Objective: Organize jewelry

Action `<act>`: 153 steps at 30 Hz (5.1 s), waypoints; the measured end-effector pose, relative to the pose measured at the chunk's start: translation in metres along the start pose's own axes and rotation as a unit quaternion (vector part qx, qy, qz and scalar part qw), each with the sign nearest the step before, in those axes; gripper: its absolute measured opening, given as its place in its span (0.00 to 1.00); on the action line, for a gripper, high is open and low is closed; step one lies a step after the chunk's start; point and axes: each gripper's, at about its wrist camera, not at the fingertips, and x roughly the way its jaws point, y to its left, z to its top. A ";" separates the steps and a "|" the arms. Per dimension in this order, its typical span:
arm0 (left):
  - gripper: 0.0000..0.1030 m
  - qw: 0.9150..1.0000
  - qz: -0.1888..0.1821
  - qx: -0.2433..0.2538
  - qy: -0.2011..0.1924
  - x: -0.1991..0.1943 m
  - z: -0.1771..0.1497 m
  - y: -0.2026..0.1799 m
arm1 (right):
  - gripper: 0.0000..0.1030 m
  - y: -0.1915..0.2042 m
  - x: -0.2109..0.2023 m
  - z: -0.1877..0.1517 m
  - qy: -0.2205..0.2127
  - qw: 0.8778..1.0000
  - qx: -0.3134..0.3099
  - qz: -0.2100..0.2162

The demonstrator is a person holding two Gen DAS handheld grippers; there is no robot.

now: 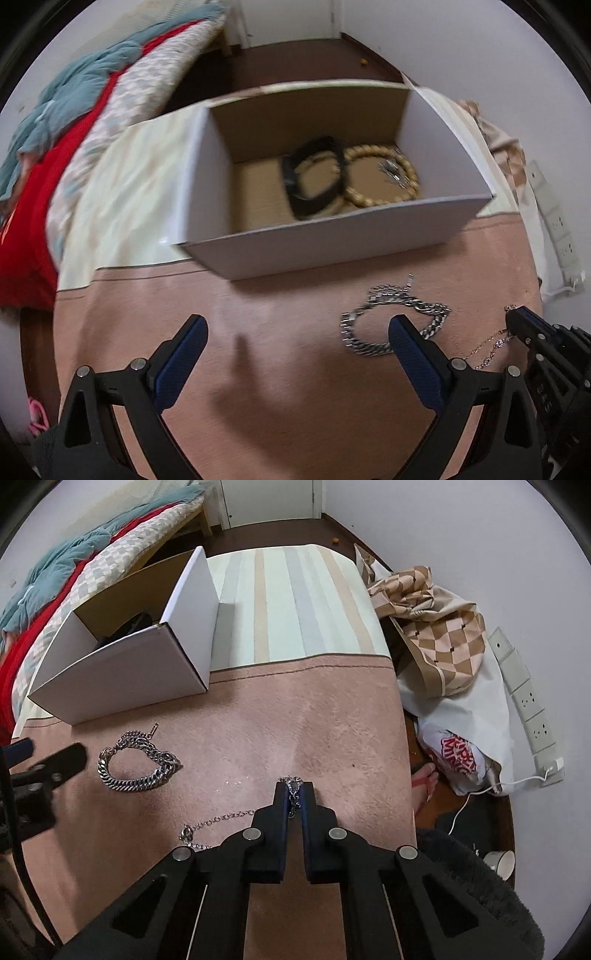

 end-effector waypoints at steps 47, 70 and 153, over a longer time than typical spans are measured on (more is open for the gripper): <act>0.02 0.983 -0.146 -0.010 -0.114 -0.145 0.071 0.071 | 0.06 0.049 -0.158 0.107 -0.104 0.974 -0.003 0.199; 0.03 0.997 -0.073 0.014 0.000 -0.004 0.143 0.087 | 0.06 0.093 -0.016 0.176 0.018 0.987 -0.046 0.154; 0.99 0.983 0.048 -0.093 -0.148 -0.188 -0.068 0.074 | 0.99 0.047 -0.215 -0.006 -0.139 0.990 -0.029 0.009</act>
